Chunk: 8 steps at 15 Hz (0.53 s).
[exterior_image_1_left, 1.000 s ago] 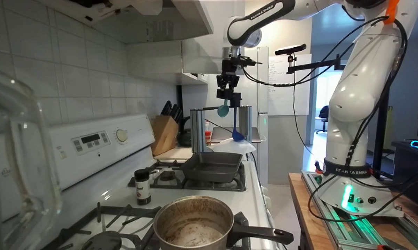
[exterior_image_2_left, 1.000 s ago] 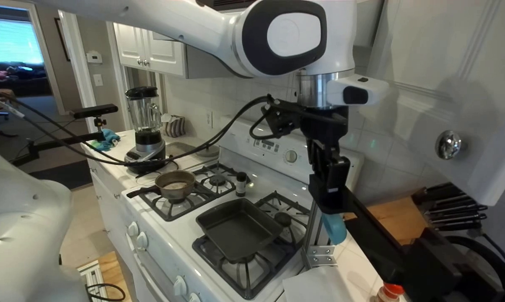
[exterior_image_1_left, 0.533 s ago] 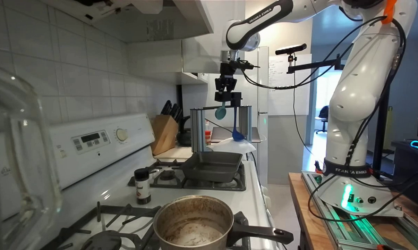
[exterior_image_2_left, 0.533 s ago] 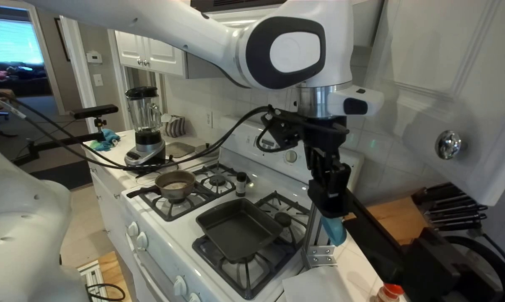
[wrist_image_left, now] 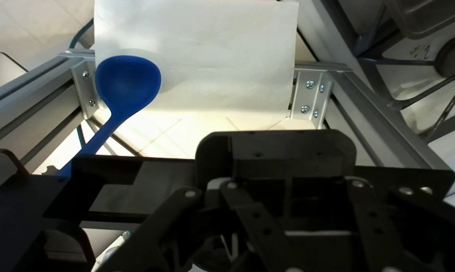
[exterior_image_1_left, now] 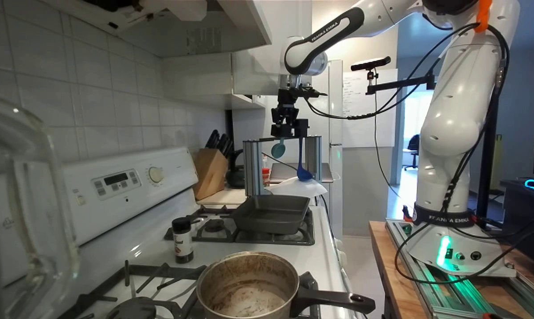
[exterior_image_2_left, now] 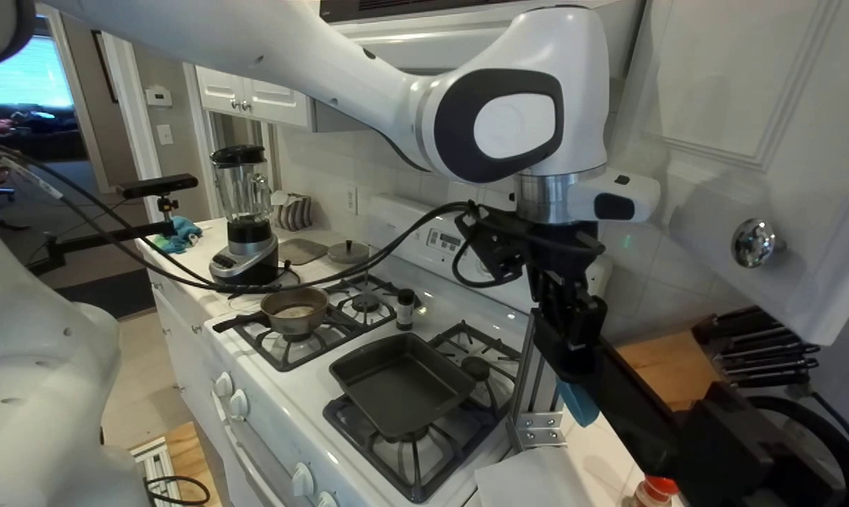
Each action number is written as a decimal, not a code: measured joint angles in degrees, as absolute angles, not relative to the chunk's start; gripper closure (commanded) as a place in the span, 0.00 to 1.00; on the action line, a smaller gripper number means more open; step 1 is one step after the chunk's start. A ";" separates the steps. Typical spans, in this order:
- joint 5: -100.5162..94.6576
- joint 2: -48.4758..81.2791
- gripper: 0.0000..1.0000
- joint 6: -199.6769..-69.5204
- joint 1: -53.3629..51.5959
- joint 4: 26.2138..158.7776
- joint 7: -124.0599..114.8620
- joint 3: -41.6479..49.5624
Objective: Pick the serving spoon from the rack and use it to open the cabinet door then place it back on the rack
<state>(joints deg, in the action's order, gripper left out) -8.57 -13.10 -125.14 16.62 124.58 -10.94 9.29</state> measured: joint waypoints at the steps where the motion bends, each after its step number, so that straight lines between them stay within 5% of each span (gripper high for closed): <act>1: -8.53 -12.61 0.78 -125.83 16.60 124.58 -10.87 9.45; 8: -8.34 -10.57 0.78 -128.54 16.39 124.53 -10.83 10.03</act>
<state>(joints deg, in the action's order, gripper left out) -8.34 -10.57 -128.54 16.39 124.53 -10.83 10.03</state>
